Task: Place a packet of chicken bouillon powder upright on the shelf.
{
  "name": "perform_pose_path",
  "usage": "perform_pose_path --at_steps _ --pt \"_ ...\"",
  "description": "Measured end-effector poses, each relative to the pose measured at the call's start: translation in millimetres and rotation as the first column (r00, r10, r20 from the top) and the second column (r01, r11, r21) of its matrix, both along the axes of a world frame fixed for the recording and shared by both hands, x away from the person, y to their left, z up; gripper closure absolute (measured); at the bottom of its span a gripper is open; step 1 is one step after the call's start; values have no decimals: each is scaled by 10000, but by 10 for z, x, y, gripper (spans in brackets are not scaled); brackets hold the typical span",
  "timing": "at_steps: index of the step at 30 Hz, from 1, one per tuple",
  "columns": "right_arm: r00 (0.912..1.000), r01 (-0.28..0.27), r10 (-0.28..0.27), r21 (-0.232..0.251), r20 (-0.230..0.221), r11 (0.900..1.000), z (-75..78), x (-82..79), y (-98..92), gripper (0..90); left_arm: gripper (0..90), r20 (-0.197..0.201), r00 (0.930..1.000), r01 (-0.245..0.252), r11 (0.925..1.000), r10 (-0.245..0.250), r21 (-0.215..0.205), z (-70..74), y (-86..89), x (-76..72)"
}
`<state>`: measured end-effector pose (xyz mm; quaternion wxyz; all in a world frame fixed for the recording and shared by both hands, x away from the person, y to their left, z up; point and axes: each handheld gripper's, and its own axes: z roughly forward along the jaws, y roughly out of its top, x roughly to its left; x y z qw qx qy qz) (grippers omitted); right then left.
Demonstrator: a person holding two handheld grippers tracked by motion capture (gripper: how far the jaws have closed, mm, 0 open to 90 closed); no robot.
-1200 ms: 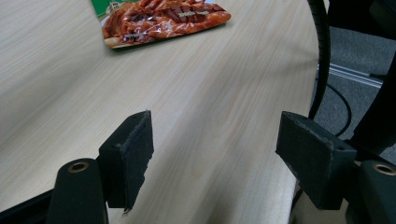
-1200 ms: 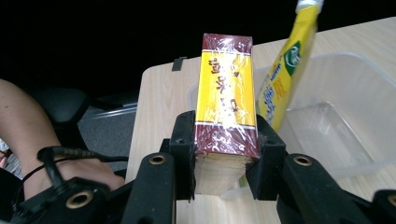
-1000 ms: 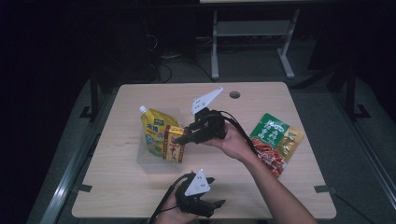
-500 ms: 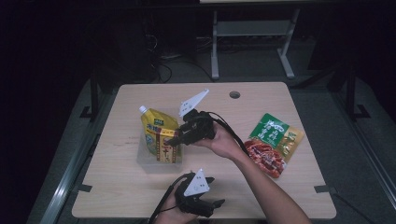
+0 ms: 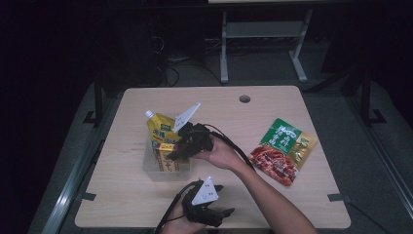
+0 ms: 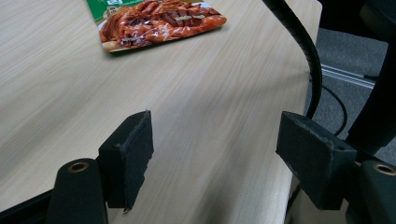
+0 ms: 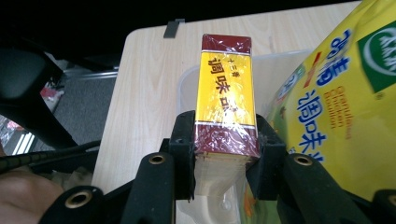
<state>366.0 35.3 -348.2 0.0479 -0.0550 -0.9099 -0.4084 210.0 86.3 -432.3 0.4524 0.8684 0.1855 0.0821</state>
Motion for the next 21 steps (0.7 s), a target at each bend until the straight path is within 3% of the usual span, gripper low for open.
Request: perform_pose_path --at_steps 14,21 --pt "9998 165 -168 -414 -74 9990 -201 -36 132 651 267 89 9999 87 10000 -87 31 1 8 2" --pt "9999 148 -142 -728 99 9972 -235 -92 179 632 269 65 10000 53 10000 -53 -4 -1 7 1"
